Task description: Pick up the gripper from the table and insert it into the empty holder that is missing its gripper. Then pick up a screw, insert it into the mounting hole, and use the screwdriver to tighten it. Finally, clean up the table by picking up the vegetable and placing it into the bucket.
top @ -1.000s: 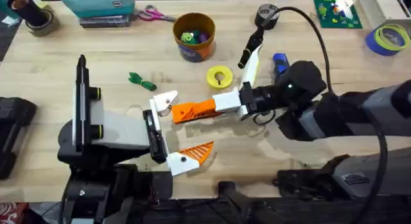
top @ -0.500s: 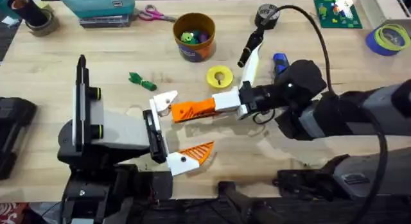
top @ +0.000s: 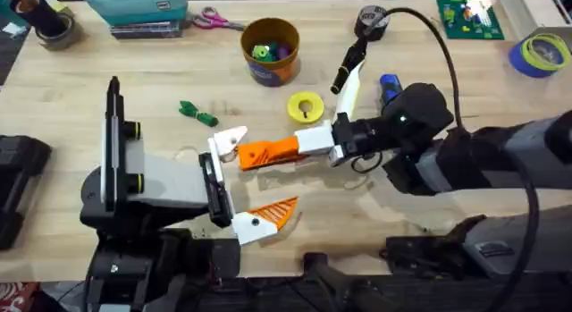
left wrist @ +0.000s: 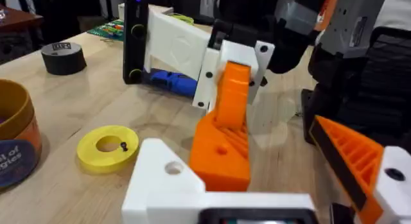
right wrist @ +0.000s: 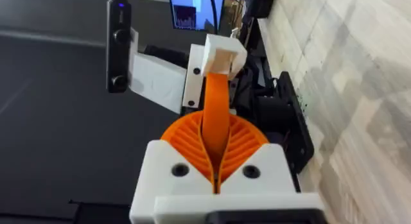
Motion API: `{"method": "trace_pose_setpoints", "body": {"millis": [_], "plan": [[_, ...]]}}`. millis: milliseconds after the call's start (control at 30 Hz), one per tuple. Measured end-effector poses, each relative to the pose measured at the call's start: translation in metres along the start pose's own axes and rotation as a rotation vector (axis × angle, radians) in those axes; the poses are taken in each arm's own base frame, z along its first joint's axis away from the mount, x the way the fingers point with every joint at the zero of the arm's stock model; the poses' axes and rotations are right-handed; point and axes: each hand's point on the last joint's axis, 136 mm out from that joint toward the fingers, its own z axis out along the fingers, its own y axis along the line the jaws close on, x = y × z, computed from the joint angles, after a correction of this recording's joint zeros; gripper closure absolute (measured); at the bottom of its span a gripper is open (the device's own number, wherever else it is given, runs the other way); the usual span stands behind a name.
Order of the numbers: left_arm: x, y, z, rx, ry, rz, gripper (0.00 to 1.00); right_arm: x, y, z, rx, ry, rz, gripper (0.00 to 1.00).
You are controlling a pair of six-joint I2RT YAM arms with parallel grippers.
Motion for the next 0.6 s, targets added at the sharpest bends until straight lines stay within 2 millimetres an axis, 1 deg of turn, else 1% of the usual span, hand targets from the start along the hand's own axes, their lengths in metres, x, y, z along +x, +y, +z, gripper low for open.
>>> {"method": "trace_pose_setpoints", "body": {"millis": [600], "plan": [[0.0000, 0.0000, 0.0000, 0.000, 0.000, 0.000, 0.015, -0.0007, -0.0024, 0.0001, 0.007, -0.003, 0.015, 0.993]]}}
